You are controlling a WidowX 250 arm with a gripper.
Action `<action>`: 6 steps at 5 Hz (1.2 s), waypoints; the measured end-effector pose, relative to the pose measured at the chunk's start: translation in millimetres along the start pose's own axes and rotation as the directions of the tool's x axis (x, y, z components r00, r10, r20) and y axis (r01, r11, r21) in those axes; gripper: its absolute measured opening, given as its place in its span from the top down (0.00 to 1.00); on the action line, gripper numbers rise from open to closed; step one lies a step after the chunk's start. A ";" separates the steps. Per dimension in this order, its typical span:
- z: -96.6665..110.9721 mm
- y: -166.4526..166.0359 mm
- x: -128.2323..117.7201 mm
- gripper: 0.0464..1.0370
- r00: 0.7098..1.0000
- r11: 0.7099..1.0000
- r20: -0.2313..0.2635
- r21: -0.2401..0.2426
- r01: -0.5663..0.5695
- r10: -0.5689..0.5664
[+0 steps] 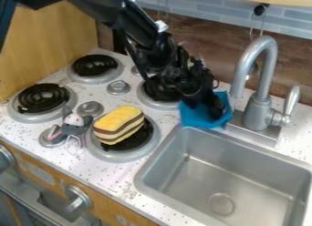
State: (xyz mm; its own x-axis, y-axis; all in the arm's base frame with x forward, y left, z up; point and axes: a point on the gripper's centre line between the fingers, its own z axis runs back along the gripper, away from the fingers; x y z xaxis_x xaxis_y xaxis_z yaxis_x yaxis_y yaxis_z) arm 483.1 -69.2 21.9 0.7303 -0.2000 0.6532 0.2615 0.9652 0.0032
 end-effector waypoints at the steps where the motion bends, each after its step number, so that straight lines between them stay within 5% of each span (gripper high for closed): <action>1: 14.5 2.8 -10.6 0.04 1.000 1.000 -0.028 0.009 -0.005 0.006; 3: 39.8 27.1 -25.3 0.04 0.994 0.993 -0.085 0.101 -0.058 0.067; 6: 48.0 72.4 -41.1 0.04 0.982 0.965 -0.124 0.237 -0.112 0.144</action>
State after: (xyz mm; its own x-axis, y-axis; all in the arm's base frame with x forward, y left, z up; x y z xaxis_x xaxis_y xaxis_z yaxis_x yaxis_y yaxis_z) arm 441.7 17.0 31.5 0.8329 -0.0782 0.5479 0.0210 0.9937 0.1100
